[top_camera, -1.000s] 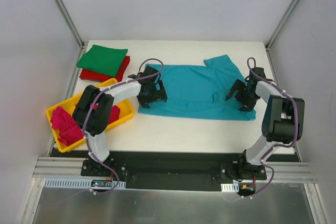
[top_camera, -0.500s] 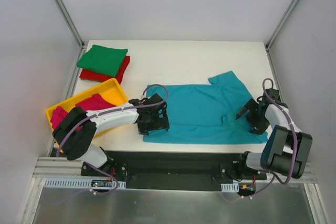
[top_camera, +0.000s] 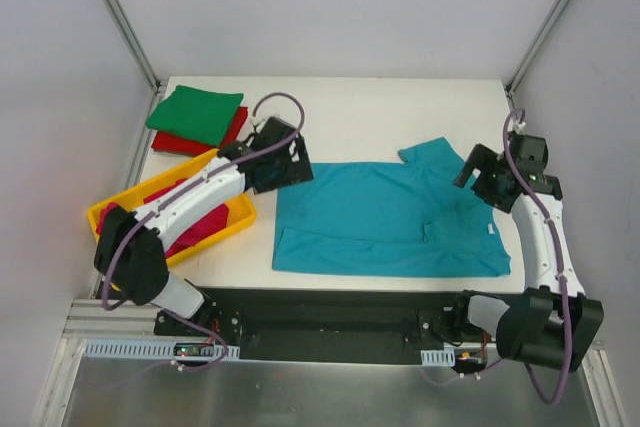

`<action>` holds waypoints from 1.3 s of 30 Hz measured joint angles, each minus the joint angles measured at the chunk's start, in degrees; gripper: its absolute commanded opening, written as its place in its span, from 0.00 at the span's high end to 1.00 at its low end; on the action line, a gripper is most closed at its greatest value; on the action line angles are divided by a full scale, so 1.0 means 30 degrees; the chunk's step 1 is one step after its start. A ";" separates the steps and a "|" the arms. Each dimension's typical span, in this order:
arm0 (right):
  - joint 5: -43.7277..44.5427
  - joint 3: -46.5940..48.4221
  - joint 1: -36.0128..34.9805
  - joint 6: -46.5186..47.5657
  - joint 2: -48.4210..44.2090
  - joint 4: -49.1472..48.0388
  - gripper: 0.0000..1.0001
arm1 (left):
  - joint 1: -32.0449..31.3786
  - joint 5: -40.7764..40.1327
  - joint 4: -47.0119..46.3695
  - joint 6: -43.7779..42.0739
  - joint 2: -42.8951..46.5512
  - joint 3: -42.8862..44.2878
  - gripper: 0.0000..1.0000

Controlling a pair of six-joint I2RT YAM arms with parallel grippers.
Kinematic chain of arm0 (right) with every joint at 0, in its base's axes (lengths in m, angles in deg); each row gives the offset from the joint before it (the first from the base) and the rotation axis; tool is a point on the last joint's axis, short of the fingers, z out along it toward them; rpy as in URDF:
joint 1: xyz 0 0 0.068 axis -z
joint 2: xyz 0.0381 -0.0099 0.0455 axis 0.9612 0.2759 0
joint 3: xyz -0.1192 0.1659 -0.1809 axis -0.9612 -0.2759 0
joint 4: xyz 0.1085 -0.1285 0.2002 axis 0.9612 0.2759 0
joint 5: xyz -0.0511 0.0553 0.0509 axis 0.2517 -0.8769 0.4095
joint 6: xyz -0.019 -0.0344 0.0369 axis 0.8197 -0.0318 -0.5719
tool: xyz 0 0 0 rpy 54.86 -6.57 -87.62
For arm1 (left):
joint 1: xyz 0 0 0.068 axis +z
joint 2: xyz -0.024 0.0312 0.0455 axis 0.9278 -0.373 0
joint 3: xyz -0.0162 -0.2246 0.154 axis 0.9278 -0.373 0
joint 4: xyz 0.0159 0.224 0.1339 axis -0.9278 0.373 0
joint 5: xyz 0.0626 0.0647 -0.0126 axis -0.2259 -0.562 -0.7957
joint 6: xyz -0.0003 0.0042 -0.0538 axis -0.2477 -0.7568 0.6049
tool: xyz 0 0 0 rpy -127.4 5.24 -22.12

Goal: Fold and stack the t-shirts
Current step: Fold the flattened tshirt in 1/3 of the way, then grap the side of the flattened tshirt furthest away from the robot with both arms

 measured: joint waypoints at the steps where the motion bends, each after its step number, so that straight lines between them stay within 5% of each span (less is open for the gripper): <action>1: -0.0029 0.0648 -0.0452 0.0153 0.0554 -0.0240 0.04 | 0.0772 -0.0182 0.0007 -0.0415 -0.0648 0.0852 0.01; 6: 0.0801 0.4044 -0.2229 0.0969 0.4838 -0.2106 0.04 | 0.3738 -0.0656 0.0175 -0.2317 -0.5544 0.5391 0.11; 16: 0.1902 1.4294 -0.2565 0.1494 1.5846 -0.3381 0.04 | 0.4976 -0.0838 0.1851 -0.3534 -1.4003 1.1533 0.29; 24: 0.1938 2.1988 -0.2834 0.1515 2.2746 -0.1013 0.04 | 0.5268 -0.0415 0.2601 -0.2841 -1.4557 1.1577 0.36; 30: 0.1683 2.3110 -0.3118 0.1545 2.4553 0.0357 0.04 | 0.5268 -0.0095 0.2572 -0.2164 -1.4630 1.1504 0.47; 34: 0.1712 2.3219 -0.3279 0.1807 2.4946 0.0984 0.01 | 0.5268 0.0007 0.2543 -0.1821 -1.4513 1.1249 0.68; 39: 0.1770 2.3554 -0.3475 0.2382 2.5150 0.1603 0.07 | 0.5275 0.0415 0.2543 -0.1632 -1.4506 1.1234 0.80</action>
